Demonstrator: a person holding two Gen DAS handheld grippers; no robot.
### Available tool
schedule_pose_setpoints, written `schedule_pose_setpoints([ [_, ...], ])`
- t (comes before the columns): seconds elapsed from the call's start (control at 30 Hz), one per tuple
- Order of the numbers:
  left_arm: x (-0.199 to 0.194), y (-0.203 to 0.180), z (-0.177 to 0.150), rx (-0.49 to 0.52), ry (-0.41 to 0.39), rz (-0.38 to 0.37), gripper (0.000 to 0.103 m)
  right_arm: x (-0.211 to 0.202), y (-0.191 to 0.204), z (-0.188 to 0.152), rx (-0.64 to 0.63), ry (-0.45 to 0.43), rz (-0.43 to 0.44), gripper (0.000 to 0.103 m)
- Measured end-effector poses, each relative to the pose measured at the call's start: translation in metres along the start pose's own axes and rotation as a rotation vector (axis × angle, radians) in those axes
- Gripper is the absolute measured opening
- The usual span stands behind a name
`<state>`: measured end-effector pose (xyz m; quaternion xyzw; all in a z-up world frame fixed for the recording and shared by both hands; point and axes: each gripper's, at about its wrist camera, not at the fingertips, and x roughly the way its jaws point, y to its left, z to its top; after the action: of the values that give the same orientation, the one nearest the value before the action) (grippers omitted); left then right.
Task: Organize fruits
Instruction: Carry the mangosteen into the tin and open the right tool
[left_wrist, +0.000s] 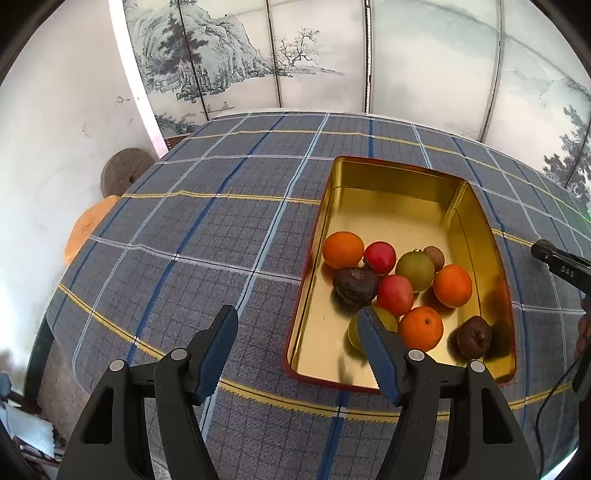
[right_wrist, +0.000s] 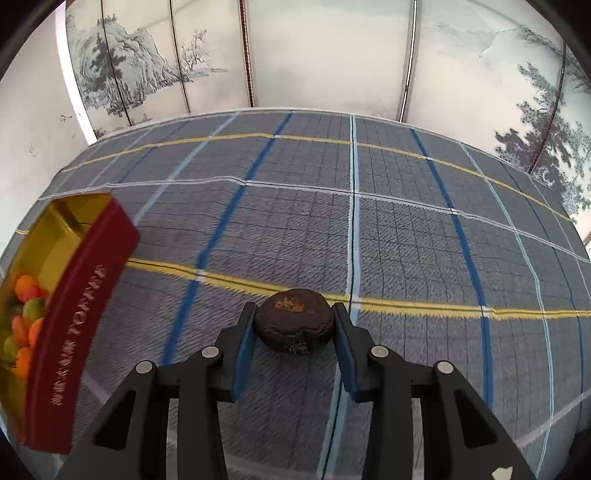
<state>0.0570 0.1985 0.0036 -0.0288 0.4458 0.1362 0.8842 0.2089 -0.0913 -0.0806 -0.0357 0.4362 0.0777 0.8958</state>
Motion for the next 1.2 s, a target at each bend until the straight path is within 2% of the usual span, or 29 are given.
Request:
schedule_pose_setpoints([
  [0.17, -0.006, 0.003, -0.005, -0.002, -0.004, -0.018, 0.068, -0.035, 0.029, -0.002, -0.047, -0.041, 0.068, 0.037],
  [0.33, -0.016, 0.008, -0.008, 0.0, -0.02, -0.02, 0.068, -0.063, 0.077, -0.005, -0.128, -0.067, 0.151, 0.037],
  [0.6, -0.023, 0.022, -0.012, -0.011, -0.023, -0.008, 0.068, -0.078, 0.139, -0.014, -0.237, -0.067, 0.245, 0.037],
  [0.83, -0.025, 0.03, -0.016, -0.018, -0.021, -0.002, 0.068, -0.068, 0.176, -0.019, -0.289, -0.039, 0.27, 0.037],
  [1.2, -0.028, 0.034, -0.019, -0.024, -0.022, 0.002, 0.068, -0.05, 0.201, -0.027, -0.328, -0.001, 0.255, 0.037],
])
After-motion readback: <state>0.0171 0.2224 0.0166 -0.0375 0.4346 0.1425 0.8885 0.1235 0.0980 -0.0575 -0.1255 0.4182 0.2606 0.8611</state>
